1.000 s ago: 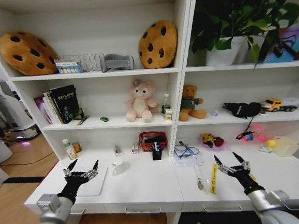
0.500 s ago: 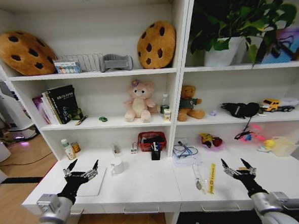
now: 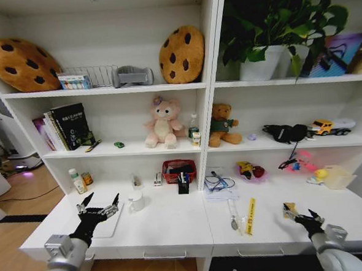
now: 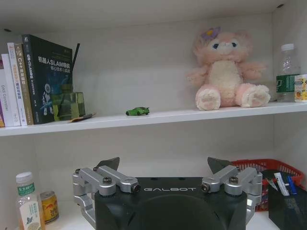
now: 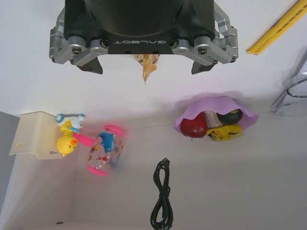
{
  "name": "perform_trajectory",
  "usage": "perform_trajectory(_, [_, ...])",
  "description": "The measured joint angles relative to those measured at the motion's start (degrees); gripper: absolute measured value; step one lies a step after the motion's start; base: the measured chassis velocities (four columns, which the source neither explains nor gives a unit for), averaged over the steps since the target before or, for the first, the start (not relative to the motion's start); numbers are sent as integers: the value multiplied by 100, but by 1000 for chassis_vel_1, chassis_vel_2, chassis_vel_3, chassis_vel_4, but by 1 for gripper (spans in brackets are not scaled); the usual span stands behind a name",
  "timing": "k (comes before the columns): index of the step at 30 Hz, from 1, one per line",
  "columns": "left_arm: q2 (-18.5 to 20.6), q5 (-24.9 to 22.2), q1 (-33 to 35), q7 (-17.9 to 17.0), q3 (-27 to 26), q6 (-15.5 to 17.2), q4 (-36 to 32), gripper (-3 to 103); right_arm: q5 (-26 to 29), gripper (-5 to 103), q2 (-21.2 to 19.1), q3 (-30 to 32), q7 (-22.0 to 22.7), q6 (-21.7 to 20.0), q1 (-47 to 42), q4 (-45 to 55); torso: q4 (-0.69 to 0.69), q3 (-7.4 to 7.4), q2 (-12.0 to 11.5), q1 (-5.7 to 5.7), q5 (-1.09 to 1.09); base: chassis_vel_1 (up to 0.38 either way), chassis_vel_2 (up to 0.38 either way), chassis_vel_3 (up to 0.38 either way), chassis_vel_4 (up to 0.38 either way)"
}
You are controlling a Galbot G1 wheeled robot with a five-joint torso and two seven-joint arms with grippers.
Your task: Organize the objects on the table.
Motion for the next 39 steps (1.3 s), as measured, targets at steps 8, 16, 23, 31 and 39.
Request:
perform_trajectory(8, [0, 0, 0, 1, 0, 0, 0, 100, -72, 100, -199, -273, -140, -31, 596, -584, -1, 0, 0, 0, 0, 0, 0, 0, 0])
perform_trajectory(16, [0, 0, 0, 2, 0, 0, 0, 100, -289, 80, -185, -477, -206, -142, 845, -720, 0, 0, 0, 0, 0, 0, 0, 0, 0])
perform_trajectory(23, [0, 0, 0, 2, 0, 0, 0, 100, -330, 53, -197, -455, -218, -160, 826, -743, 0, 0, 0, 0, 0, 0, 0, 0, 0])
perform_trajectory(31, [0, 0, 0, 2, 0, 0, 0, 100, -319, 26, -263, -382, -341, -164, 670, -784, -1, 0, 0, 0, 0, 0, 0, 0, 0])
perform_trajectory(39, [0, 0, 0, 2, 0, 0, 0, 100, -350, 2, -260, -234, -620, 192, 674, -760, 0, 0, 0, 0, 0, 0, 0, 0, 0])
